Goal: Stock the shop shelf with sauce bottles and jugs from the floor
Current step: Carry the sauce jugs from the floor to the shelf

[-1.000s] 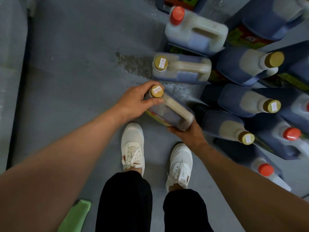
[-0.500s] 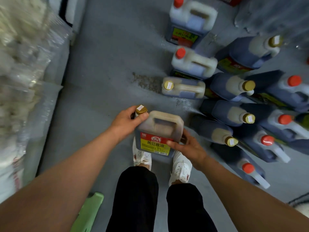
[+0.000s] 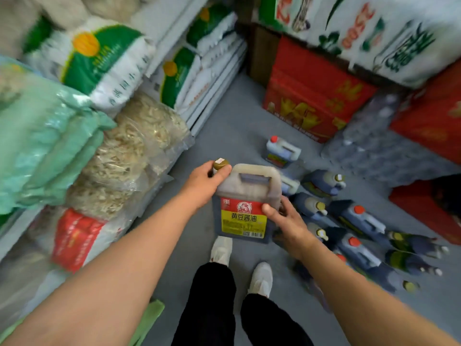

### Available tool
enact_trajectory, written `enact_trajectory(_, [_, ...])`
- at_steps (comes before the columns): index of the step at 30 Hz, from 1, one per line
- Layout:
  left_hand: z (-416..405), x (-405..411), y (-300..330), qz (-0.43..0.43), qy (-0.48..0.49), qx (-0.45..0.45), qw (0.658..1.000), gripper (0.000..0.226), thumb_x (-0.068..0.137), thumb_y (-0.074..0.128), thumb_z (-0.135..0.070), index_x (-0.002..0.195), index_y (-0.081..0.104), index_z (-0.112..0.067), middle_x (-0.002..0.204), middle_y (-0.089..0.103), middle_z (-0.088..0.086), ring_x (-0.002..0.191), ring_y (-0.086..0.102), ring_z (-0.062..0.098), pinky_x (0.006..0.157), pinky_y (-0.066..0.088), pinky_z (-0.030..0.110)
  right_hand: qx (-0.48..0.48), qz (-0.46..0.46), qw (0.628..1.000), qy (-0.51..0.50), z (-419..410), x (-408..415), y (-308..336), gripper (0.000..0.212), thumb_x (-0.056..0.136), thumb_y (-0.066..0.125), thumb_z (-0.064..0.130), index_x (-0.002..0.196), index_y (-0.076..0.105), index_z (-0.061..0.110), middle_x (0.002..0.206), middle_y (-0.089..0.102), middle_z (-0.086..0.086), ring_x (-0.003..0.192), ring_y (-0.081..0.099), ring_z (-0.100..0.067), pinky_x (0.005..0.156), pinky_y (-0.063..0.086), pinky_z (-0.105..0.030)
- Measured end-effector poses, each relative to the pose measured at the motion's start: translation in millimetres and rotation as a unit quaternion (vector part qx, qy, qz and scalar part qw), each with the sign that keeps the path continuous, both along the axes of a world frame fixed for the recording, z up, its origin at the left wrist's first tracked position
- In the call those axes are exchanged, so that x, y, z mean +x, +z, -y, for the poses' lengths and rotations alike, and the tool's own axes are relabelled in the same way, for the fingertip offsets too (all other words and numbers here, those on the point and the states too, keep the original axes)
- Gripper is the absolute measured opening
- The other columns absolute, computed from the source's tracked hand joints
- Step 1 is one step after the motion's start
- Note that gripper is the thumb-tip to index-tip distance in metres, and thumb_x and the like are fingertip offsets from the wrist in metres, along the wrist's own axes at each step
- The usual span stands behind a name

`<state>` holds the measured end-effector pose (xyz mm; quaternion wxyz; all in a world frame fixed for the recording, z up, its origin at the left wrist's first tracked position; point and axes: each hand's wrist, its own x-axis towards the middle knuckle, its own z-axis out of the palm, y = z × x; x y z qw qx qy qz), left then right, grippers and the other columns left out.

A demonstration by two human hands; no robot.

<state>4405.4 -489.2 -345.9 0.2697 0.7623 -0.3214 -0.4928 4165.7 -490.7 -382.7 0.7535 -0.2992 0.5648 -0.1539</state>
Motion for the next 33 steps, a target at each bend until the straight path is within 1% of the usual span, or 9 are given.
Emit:
enact_trajectory(3, [0.6,6.1,81.5,0.005,0.035,-0.053,0.998,0.030,0.094,0.059,-0.050,0.111,0.064,-0.026,0.100,0.067,-0.009,0.096,0.063,0.012,0.080,0.050,0.026,-0.052,0.018,0.998,0.024,13.4,10.9,76.5,0.077,0.057,0.091,0.052,0.124,0.061,0.031,0.121,0.071,-0.001,0.109,0.070,-0.026,0.094,0.055,-0.057])
enact_trajectory(7, [-2.8,18.5,186.3,-0.031,0.077,-0.117,0.990,0.015,0.093,0.064,-0.046,0.103,0.059,-0.037,0.103,0.069,-0.007,0.088,0.066,0.011,0.066,0.053,0.024,-0.142,0.038,0.988,0.044,35.6,28.8,172.3,0.063,0.064,0.083,0.042,0.122,0.062,0.029,0.107,0.075,0.001,0.097,0.074,-0.020,0.081,0.060,-0.043])
enact_trajectory(11, [-8.8,30.2,279.3,-0.044,0.046,-0.161,0.985,0.054,0.080,0.082,-0.023,0.120,0.046,-0.030,0.116,0.067,-0.003,0.097,0.068,0.014,0.071,0.058,0.033,-0.214,0.075,0.971,0.072,56.3,50.8,261.9,0.053,0.069,0.079,0.036,0.118,0.063,0.024,0.095,0.078,0.002,0.091,0.074,-0.024,0.078,0.061,-0.043])
enact_trajectory(15, [-22.4,53.0,354.3,0.028,0.025,-0.192,0.981,0.084,0.070,0.088,-0.009,0.134,0.035,-0.023,0.123,0.061,0.001,0.110,0.063,0.018,0.089,0.056,0.041,-0.256,0.094,0.956,0.106,70.7,79.1,331.0,0.067,0.067,0.086,0.050,0.124,0.061,0.025,0.112,0.075,-0.008,0.098,0.073,-0.030,0.082,0.059,-0.048])
enact_trajectory(20, [-43.8,98.8,423.3,0.108,0.095,-0.244,0.959,0.080,0.060,0.092,-0.024,0.124,0.044,-0.030,0.113,0.067,0.000,0.099,0.068,0.019,0.080,0.060,0.047,-0.298,0.116,0.931,0.175,78.9,132.4,408.3,0.057,0.067,0.077,0.060,0.120,0.065,0.041,0.111,0.075,0.007,0.104,0.071,-0.017,0.084,0.055,-0.047])
enact_trajectory(24, [-59.0,145.6,481.5,0.159,0.118,-0.270,0.942,0.074,0.068,0.090,-0.021,0.125,0.043,-0.028,0.116,0.065,0.000,0.100,0.066,0.020,0.072,0.060,0.040,-0.335,0.135,0.900,0.244,80.2,188.2,455.1,0.051,0.073,0.081,0.048,0.121,0.064,0.041,0.111,0.074,0.005,0.104,0.071,-0.025,0.084,0.056,-0.063])
enact_trajectory(26, [-70.8,172.5,510.3,0.191,0.131,-0.278,0.932,0.072,0.068,0.090,-0.022,0.122,0.043,-0.031,0.119,0.065,-0.001,0.102,0.065,0.019,0.072,0.058,0.036,-0.355,0.147,0.885,0.264,76.6,222.1,476.8,0.055,0.074,0.083,0.040,0.124,0.061,0.037,0.108,0.075,0.007,0.100,0.073,-0.024,0.083,0.056,-0.063])
enact_trajectory(30, [-103.6,225.0,559.1,0.213,0.170,-0.299,0.914,0.071,0.068,0.090,-0.019,0.124,0.047,-0.029,0.116,0.067,-0.002,0.100,0.067,0.021,0.073,0.061,0.051,-0.382,0.189,0.859,0.283,64.6,297.2,515.2,0.055,0.076,0.082,0.034,0.126,0.061,0.033,0.109,0.075,0.006,0.095,0.074,-0.021,0.082,0.057,-0.060])
enact_trajectory(33, [-134.9,261.7,585.1,0.260,0.204,-0.309,0.892,0.070,0.067,0.090,-0.022,0.123,0.047,-0.029,0.114,0.066,-0.002,0.099,0.068,0.021,0.069,0.062,0.050,-0.399,0.224,0.837,0.298,48.0,356.0,538.9,0.053,0.075,0.081,0.036,0.124,0.062,0.034,0.115,0.073,0.005,0.097,0.074,-0.021,0.078,0.059,-0.054])
